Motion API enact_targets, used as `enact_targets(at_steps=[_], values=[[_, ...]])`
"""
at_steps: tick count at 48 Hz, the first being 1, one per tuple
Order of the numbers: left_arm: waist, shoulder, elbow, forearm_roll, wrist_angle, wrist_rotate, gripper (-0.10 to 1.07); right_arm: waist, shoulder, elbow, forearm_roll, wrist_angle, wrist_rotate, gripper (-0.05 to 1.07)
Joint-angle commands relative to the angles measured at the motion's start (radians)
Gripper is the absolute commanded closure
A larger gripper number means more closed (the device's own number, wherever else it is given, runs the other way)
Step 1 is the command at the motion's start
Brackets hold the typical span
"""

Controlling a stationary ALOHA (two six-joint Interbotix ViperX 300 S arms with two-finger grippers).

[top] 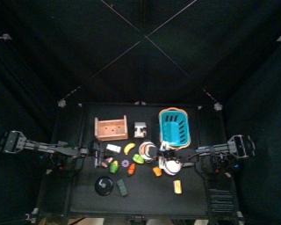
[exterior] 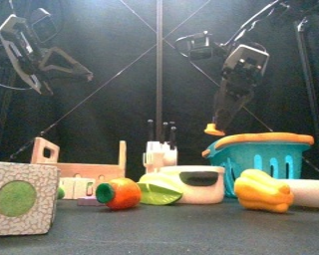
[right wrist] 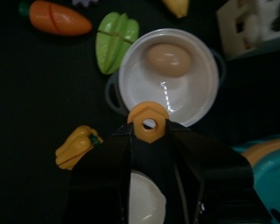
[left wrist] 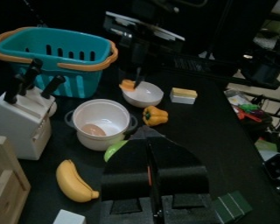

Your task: Place yellow nut in basket

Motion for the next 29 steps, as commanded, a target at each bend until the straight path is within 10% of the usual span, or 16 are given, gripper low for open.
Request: enact_targets(at_steps=[1, 29], values=[[0.003, 0.0, -0.029, 0.0, -0.009, 0.003, 1.0, -0.038, -0.084, -0.029, -0.005, 0.041, 0.003, 0.4], [0.08, -0.193, -0.058, 0.086, 0.12, 0.006, 1.0, -0.371, -0.293, 0.118, 0.006, 0.009, 0.003, 0.39]])
